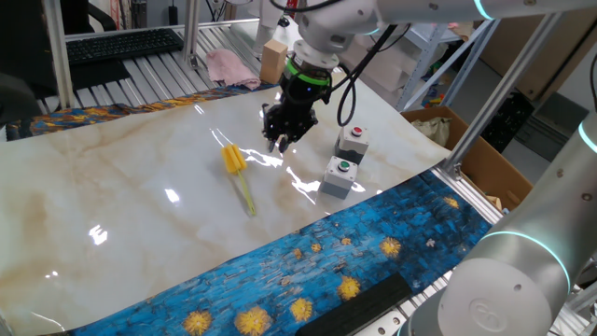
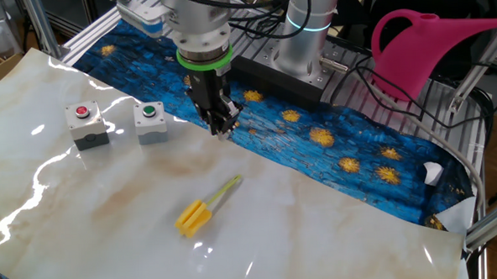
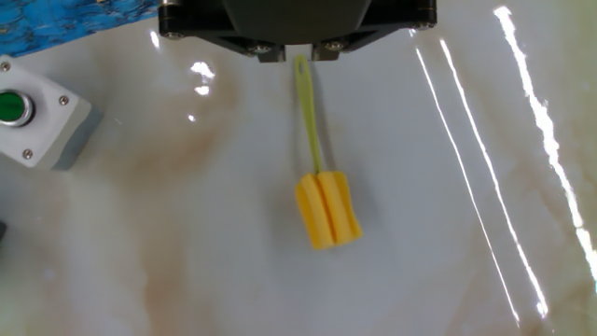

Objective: Scrub the table with a brush

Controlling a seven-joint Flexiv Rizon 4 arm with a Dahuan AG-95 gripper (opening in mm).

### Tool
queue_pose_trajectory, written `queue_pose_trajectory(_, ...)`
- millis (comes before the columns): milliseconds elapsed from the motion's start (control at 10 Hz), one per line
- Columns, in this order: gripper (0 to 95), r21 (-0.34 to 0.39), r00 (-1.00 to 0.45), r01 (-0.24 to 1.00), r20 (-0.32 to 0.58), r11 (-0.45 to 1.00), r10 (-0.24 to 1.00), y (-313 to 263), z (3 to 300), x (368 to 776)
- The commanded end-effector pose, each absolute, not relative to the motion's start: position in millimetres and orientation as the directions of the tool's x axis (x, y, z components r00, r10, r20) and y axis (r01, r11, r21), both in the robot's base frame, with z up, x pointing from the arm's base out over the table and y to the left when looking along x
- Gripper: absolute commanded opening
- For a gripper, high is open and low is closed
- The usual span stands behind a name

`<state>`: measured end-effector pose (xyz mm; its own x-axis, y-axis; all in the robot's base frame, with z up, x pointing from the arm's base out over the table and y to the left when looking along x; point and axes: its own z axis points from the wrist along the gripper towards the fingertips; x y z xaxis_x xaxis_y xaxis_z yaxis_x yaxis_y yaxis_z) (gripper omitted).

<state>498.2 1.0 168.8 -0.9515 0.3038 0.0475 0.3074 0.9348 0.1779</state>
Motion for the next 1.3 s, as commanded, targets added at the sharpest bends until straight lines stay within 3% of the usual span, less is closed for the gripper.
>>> queue_pose_trajectory(100, 0.0, 0.183, -0.948, 0.319, 0.05, 0.93, 0.315, 3, 166, 500)
queue_pose_trajectory(1100, 0.0, 0.152, -0.949, 0.315, 0.067, 0.937, 0.308, 25, 118, 521)
queue_pose_trajectory(1200, 19.0, 0.147, -0.949, 0.314, 0.066, 0.938, 0.307, 27, 111, 523)
queue_pose_trajectory(1300, 19.0, 0.141, -0.949, 0.314, 0.064, 0.939, 0.308, 29, 105, 525)
